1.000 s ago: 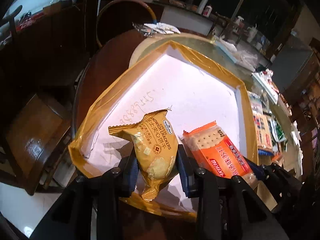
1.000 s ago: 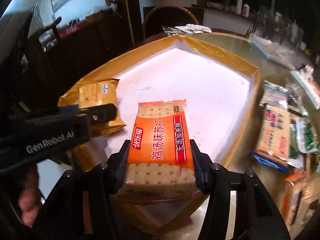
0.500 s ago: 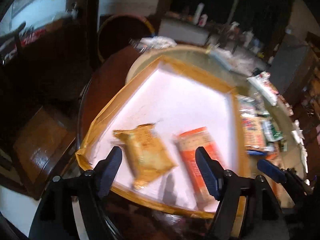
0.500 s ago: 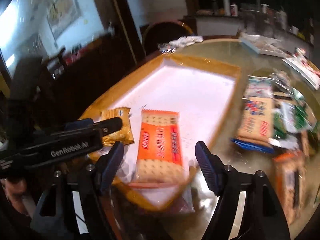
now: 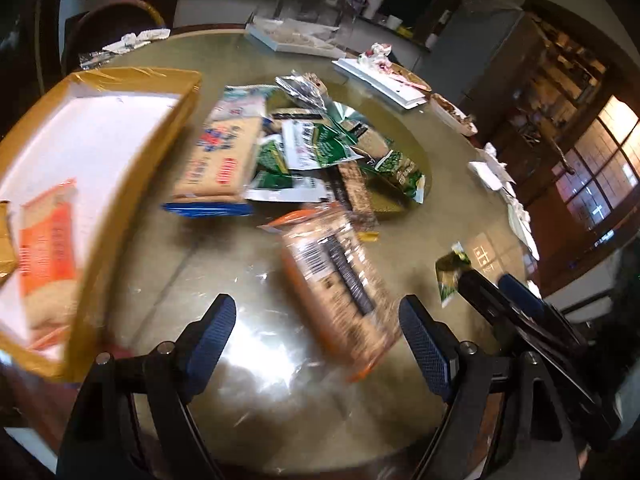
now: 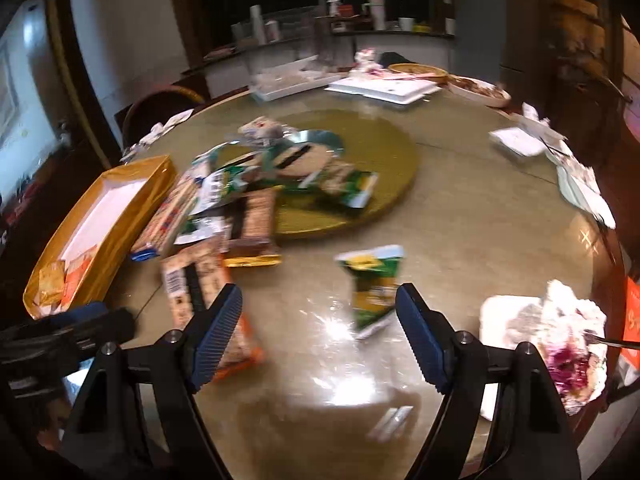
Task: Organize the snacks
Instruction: 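Grasp the brown barcode cracker pack with the left tool while the right tool grasps a green pea-snack pack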
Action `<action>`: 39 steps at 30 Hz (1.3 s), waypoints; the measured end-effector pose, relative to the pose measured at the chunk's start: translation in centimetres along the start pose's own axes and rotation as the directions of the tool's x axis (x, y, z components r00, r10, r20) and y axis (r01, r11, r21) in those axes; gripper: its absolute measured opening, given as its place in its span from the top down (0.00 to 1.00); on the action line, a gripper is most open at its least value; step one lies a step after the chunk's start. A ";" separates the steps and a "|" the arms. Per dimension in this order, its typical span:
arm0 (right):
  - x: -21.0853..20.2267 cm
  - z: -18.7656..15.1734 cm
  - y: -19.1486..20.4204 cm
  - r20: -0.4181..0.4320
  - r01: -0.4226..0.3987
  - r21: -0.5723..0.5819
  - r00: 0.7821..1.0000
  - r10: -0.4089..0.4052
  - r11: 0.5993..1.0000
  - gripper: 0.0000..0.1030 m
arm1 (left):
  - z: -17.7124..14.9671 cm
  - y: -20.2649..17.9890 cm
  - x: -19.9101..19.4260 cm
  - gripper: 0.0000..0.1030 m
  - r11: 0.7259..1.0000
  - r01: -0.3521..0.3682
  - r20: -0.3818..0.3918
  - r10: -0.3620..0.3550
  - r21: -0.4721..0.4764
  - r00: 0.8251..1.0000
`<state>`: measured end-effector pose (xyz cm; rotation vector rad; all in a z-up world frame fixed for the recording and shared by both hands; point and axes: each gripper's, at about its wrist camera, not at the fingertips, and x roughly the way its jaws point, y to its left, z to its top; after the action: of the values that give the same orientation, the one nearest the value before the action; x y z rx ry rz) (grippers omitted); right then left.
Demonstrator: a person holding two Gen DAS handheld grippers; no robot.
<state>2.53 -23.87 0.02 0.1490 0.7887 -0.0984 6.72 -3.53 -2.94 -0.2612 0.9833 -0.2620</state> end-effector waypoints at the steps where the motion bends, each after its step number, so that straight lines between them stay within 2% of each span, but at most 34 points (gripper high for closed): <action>1: 0.2 0.3 -0.5 -0.007 0.004 0.003 1.000 -0.004 1.000 0.23 | 0.2 -0.5 0.8 0.19 1.000 -0.019 -0.012 0.019 -0.002 1.000; 4: 2.1 1.0 -1.7 -0.057 0.007 0.037 0.998 -0.005 0.999 0.23 | 0.5 -1.3 2.4 0.19 0.998 -0.052 -0.028 0.052 -0.018 0.998; 6: 3.1 1.0 -2.2 -0.078 -0.001 0.070 0.997 0.007 0.998 0.30 | 0.8 -1.5 2.8 0.19 0.997 -0.072 -0.016 0.071 -0.037 0.997; 8: 3.8 0.8 -2.7 -0.092 0.012 0.091 0.996 -0.003 0.996 0.32 | 0.9 -1.8 3.5 0.19 0.993 -0.110 -0.019 0.109 -0.039 0.994; 10: 4.4 0.8 -2.7 -0.107 0.016 0.092 0.994 -0.006 0.996 0.39 | 1.0 -2.0 4.8 0.18 0.989 -0.148 -0.051 0.147 -0.022 0.988; 11: 4.6 0.7 -3.0 -0.111 0.014 0.098 0.994 -0.003 0.995 0.46 | 0.9 -2.2 5.0 0.18 0.987 -0.163 -0.044 0.163 -0.004 0.986; 13: 4.8 0.7 -3.1 -0.117 0.020 0.098 0.993 -0.008 0.995 0.52 | 0.5 -2.5 4.8 0.19 0.981 -0.191 -0.016 0.192 0.038 0.981; 14: 4.9 0.5 -3.2 -0.122 0.017 0.095 0.993 -0.005 0.995 0.57 | 0.3 -2.2 4.5 0.21 0.982 -0.186 -0.019 0.187 0.036 0.982; 15: 5.0 0.4 -3.1 -0.127 0.008 0.092 0.992 0.004 0.996 0.63 | 0.0 -1.9 4.3 0.26 0.985 -0.167 -0.019 0.168 0.038 0.986; 17: 5.3 0.1 -2.7 -0.138 -0.012 0.092 0.990 0.025 0.996 0.70 | -0.3 -1.7 3.8 0.33 0.987 -0.151 -0.022 0.152 0.058 0.988; 19: 5.2 -0.1 -2.4 -0.132 -0.015 0.079 0.991 0.026 0.997 0.73 | -0.9 -1.3 3.1 0.38 0.985 -0.142 -0.020 0.145 0.097 0.989; 21: 5.0 -0.5 -2.0 -0.129 -0.044 0.080 0.990 0.054 0.996 0.85 | -1.5 -0.7 2.2 0.42 0.988 -0.104 -0.018 0.107 0.117 0.994; 24: 4.8 -0.7 -1.5 -0.126 -0.072 0.086 0.989 0.083 0.994 0.90 | -1.8 0.2 1.0 0.46 0.994 -0.046 -0.022 0.048 0.095 0.999; 27: 4.4 -0.7 -0.9 -0.122 -0.116 0.076 0.985 0.125 0.990 0.90 | -1.8 0.8 0.2 0.47 0.995 -0.033 -0.016 0.035 0.095 0.999; 29: 3.8 -0.6 -0.2 -0.114 -0.110 0.052 0.987 0.115 0.993 0.90 | -1.8 1.2 -0.4 0.48 0.996 -0.006 -0.011 0.007 0.092 1.000; 30: 3.4 -0.5 0.0 -0.111 -0.102 0.041 0.988 0.106 0.994 0.85 | -1.8 1.3 -0.8 0.49 0.996 0.003 -0.006 -0.002 0.087 1.000; 31: 3.3 -0.3 0.2 -0.114 -0.104 0.031 0.988 0.107 0.994 0.79 | -1.9 1.4 -1.0 0.49 0.996 0.012 -0.004 -0.011 0.085 1.000; 33: 2.9 0.5 0.7 -0.096 -0.106 -0.010 0.990 0.104 0.994 0.40 | -1.9 1.7 -1.5 0.49 0.996 0.042 0.001 -0.042 0.079 0.999; 35: 3.3 1.5 1.2 -0.098 -0.107 -0.067 0.990 0.100 0.992 0.37 | -1.9 1.9 -1.9 0.49 0.996 0.053 0.006 -0.053 0.071 0.999; 39: 6.5 2.6 2.0 -0.166 -0.201 -0.152 0.970 0.175 0.968 0.37 | -2.0 3.0 -2.8 0.49 0.996 0.078 0.020 -0.079 0.037 0.997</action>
<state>9.22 -22.52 -2.58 0.0718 0.9262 0.1615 3.82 0.05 -2.85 -0.2696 0.9471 -0.3481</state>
